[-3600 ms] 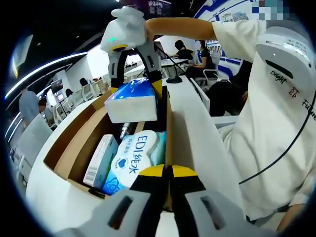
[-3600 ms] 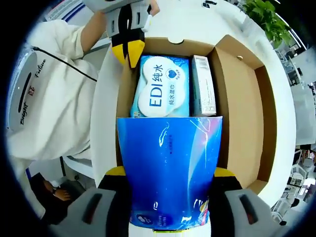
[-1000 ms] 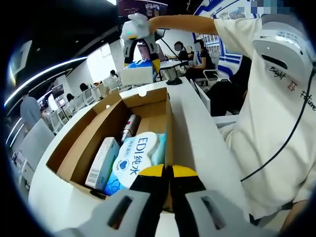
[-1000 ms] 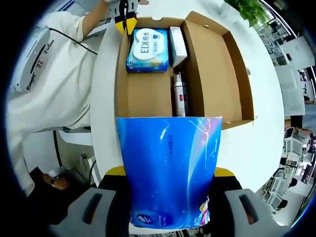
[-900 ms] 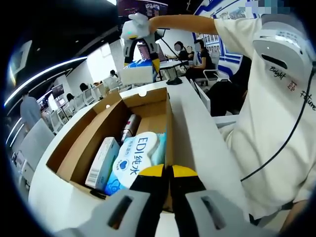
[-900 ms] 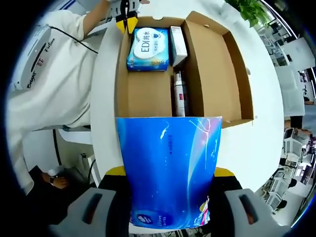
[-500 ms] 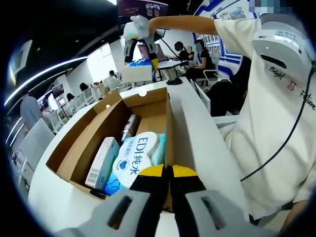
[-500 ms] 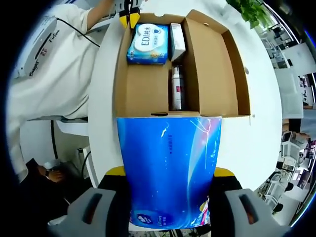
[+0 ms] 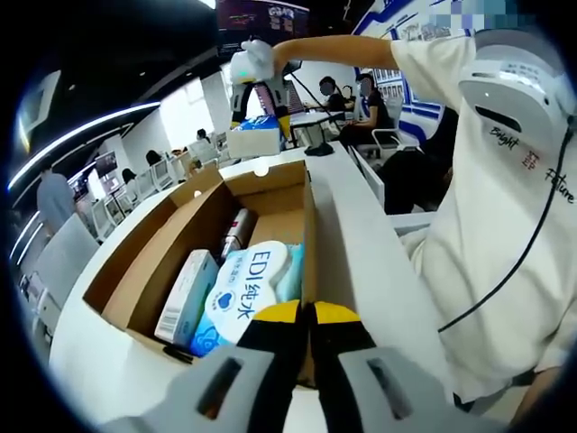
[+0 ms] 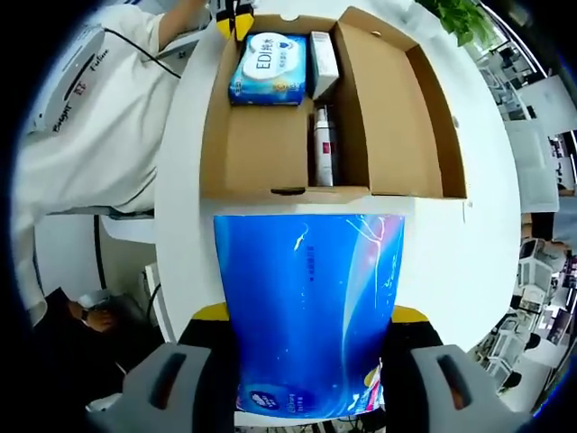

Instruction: Operate the shoe box by opening the lid, removing the specified soft item, and placing it in the target area until the item is outside and the box remains undamaged.

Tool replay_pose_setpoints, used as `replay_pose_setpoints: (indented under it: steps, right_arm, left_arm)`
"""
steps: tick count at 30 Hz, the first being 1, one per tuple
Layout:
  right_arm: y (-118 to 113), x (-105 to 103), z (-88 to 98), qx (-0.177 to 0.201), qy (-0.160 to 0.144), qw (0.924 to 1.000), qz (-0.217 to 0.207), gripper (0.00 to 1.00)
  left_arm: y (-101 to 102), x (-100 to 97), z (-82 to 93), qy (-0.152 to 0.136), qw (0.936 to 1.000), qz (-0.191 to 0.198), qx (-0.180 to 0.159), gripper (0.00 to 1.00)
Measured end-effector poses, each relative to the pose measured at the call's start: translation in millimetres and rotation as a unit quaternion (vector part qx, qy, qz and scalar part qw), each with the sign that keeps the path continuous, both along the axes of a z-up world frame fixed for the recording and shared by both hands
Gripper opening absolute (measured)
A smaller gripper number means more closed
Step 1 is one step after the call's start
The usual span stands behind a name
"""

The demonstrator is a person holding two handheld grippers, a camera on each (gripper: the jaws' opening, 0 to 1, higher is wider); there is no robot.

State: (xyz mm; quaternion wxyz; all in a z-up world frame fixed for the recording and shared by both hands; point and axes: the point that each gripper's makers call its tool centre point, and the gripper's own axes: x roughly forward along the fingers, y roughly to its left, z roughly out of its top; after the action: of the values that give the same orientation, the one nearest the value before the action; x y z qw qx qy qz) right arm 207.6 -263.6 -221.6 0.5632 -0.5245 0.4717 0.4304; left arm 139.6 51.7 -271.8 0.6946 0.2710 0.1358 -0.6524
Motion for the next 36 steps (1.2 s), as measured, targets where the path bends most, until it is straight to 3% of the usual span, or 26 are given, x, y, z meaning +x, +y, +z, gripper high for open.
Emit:
replay_pose_setpoints:
  steps: [14, 36]
  right_arm:
    - [-8, 5, -42.1, 0.000, 0.024, 0.9997, 0.005, 0.62]
    - [-13, 6, -77.1, 0.004, 0.038, 0.9992, 0.014, 0.62]
  left_arm:
    - [0, 0.1, 0.0, 0.003, 1.0000, -0.002, -0.002, 0.03]
    - [1, 1.0, -0.7, 0.004, 1.0000, -0.003, -0.001, 0.03]
